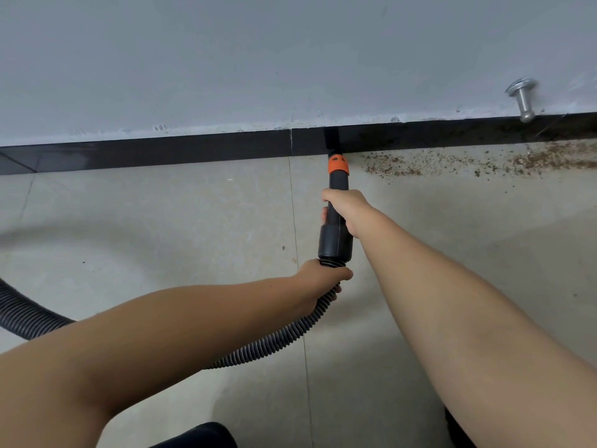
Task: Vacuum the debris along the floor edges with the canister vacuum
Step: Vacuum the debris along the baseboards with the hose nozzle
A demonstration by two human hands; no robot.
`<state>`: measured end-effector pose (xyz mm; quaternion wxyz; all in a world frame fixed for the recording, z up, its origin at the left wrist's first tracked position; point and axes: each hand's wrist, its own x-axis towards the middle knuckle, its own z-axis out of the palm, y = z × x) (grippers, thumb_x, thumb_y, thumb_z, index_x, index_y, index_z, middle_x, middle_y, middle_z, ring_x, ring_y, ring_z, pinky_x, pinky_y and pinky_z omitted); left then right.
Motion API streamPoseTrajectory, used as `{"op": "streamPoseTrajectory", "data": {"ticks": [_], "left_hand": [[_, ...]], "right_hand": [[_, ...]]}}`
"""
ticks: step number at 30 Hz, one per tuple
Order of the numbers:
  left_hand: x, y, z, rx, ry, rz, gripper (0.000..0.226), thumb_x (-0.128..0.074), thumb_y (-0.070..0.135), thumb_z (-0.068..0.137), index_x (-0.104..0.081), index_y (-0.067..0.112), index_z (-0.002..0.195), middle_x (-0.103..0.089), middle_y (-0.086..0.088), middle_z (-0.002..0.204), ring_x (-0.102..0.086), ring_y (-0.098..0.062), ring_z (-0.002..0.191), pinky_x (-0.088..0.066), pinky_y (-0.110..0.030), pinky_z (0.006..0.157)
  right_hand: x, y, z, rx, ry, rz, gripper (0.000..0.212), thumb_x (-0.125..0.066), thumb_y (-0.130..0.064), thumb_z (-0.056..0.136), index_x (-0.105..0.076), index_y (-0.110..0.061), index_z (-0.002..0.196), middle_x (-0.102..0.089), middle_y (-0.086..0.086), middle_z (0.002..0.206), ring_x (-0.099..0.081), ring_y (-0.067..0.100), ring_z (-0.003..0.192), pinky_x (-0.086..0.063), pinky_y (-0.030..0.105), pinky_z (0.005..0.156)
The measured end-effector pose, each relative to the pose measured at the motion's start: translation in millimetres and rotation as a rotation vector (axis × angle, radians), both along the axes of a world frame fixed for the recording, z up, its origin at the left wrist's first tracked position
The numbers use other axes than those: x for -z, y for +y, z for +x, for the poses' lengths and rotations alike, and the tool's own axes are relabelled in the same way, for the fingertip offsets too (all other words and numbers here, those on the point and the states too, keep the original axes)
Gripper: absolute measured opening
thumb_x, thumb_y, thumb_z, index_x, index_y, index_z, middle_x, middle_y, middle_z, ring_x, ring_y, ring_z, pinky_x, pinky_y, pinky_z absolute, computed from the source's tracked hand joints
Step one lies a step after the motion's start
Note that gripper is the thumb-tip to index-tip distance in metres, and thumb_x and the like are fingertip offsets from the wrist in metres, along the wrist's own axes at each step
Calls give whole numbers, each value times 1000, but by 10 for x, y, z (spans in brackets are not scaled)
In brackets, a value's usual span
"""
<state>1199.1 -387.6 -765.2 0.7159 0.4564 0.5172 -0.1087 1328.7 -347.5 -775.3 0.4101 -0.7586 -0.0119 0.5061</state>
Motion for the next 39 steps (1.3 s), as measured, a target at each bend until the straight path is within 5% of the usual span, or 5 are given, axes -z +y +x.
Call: {"op": "streamPoseTrajectory", "data": {"ticks": [5,18,22,30,39], "left_hand": [[28,41,-131,-28,-8,5,12,-64,13,84,-52,14,85,-52,-5,70,-48,-14,55,-43,-19,51],[-3,73,-473,-132,22,-12,15,-62,13,85,-51,10,95,-52,-6,70,-49,-15,57,-43,-21,51],[-42,1,-498,-146,28,-51,15,-62,12,86,-50,9,95,-51,-5,70,-49,-15,56,-44,-20,49],[-153,-352,-303,-92,27,-133,13,-61,9,86,-49,8,89,-49,-6,68,-48,-15,56,-45,-23,53],[-209,-833,123,90,38,-102,18,-62,13,86,-50,6,97,-51,-6,69,-49,-16,57,-45,-25,57]], "right_hand": [[16,81,-139,-5,26,11,13,-55,-6,83,-43,-9,81,-53,8,59,-51,18,42,-49,29,54],[13,279,-583,-161,52,14,21,-56,-5,81,-47,-5,100,-53,7,59,-52,17,44,-51,31,56],[-23,240,-647,-256,62,-6,19,-56,-7,81,-46,-6,97,-55,7,56,-52,18,43,-56,41,71],[-193,-163,-492,-320,58,-45,16,-53,-6,81,-46,-6,96,-54,7,60,-50,13,30,-46,18,39],[-204,-841,58,-158,43,-65,9,-54,-8,82,-47,-7,88,-55,7,58,-52,14,35,-48,23,48]]}}
